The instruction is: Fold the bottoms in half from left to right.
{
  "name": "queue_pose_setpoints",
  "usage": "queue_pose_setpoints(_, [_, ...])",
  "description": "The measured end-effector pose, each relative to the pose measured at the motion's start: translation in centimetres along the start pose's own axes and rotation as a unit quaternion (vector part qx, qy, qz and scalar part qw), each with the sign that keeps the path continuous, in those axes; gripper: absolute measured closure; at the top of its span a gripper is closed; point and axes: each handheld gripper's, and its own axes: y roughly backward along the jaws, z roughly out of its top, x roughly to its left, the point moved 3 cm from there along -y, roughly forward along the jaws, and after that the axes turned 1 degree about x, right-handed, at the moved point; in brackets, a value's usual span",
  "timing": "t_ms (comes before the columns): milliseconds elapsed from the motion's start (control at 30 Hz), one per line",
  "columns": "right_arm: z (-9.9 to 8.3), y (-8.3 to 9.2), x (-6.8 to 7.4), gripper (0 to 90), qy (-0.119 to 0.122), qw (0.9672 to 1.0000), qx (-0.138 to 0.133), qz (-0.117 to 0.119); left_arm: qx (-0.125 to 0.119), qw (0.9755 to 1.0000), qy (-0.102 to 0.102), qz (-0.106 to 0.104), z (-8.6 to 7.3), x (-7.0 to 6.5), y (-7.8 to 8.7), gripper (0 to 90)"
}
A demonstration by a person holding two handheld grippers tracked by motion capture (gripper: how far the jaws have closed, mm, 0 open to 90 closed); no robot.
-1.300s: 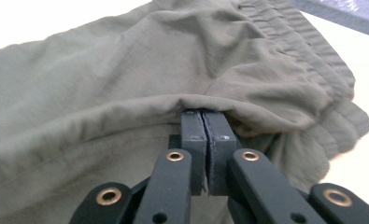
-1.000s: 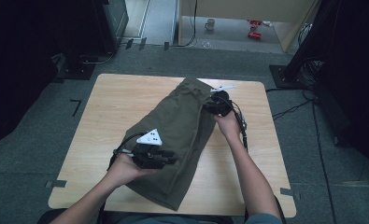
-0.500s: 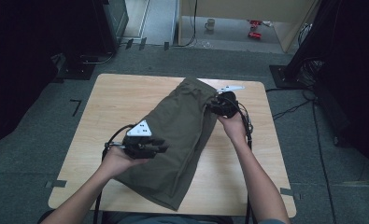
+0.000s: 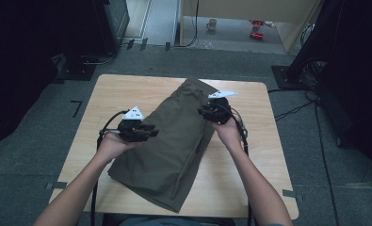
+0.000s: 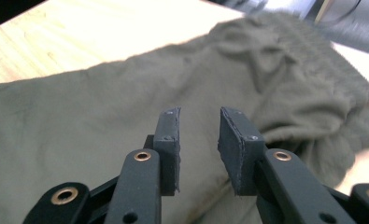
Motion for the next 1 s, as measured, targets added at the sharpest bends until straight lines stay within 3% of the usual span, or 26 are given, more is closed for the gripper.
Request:
queue_pose_setpoints(167, [-1.3,-0.6,1.2,65.2,0.000,0.9999,0.008,0.015,0.007,0.9999,-0.002,0.011,-0.6,1.6,-1.1,63.6])
queue_pose_setpoints(400, [-3.1,-0.7,1.7,60.9,-0.009,0.9997,0.008,0.024,0.006,0.9997,0.005,0.023,-1.4,3.8,-2.3,63.4])
queue_pose_setpoints(600, [-4.3,-0.9,1.9,57.0,-0.017,0.9993,0.011,0.032,0.005,0.9995,0.007,0.029,-1.8,4.8,-3.0,62.3])
queue_pose_setpoints(700, [-5.0,-1.3,2.1,52.5,-0.031,0.9980,0.030,0.046,0.008,0.9994,0.016,0.029,-2.1,5.6,-3.4,62.1])
queue_pose_setpoints(867, [-5.9,-1.4,2.3,50.4,-0.015,0.9991,0.022,0.033,0.007,0.9994,0.017,0.028,-2.5,6.1,-3.7,60.6])
queue_pose_setpoints(900, [-6.2,-1.6,2.2,50.1,-0.012,0.9990,0.030,0.031,0.008,0.9994,0.018,0.027,-2.6,6.2,-3.8,60.2])
queue_pose_setpoints(1000, [-6.7,-1.8,2.1,49.7,-0.009,0.9993,0.029,0.024,0.019,0.9994,0.011,0.026,-3.1,6.3,-4.3,60.0])
